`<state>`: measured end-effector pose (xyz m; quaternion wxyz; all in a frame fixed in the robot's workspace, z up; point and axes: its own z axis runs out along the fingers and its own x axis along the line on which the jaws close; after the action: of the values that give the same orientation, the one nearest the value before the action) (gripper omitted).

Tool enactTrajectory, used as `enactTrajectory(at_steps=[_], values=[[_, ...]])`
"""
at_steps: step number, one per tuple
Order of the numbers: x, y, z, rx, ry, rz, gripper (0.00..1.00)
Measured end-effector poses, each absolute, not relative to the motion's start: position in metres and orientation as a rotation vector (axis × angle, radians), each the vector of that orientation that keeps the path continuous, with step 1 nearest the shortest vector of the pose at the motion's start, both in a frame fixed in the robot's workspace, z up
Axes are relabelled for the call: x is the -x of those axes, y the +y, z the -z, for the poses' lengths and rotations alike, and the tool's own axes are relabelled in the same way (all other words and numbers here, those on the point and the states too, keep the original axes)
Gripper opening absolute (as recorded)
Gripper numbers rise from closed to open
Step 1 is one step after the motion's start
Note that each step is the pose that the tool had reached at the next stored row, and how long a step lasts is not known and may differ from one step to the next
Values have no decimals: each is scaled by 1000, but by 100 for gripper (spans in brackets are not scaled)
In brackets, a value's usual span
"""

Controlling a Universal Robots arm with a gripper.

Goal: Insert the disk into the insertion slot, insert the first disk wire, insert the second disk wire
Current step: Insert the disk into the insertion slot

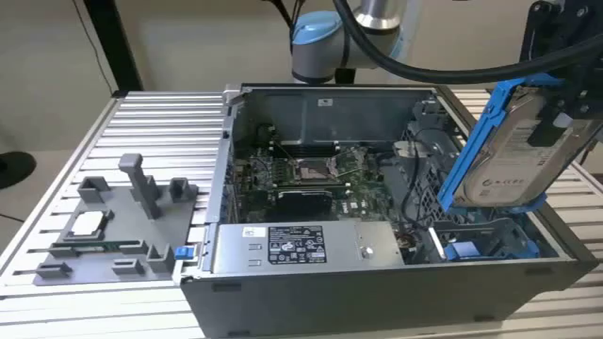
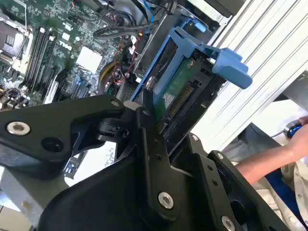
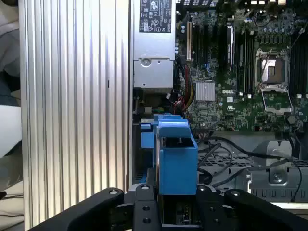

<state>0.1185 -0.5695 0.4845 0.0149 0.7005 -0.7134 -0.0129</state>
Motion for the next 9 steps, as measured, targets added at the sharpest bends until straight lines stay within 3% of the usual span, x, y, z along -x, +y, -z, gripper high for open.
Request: enactTrajectory(at_steps=[9], values=[[-119, -571, -484, -2180, -2220, 40, 0]])
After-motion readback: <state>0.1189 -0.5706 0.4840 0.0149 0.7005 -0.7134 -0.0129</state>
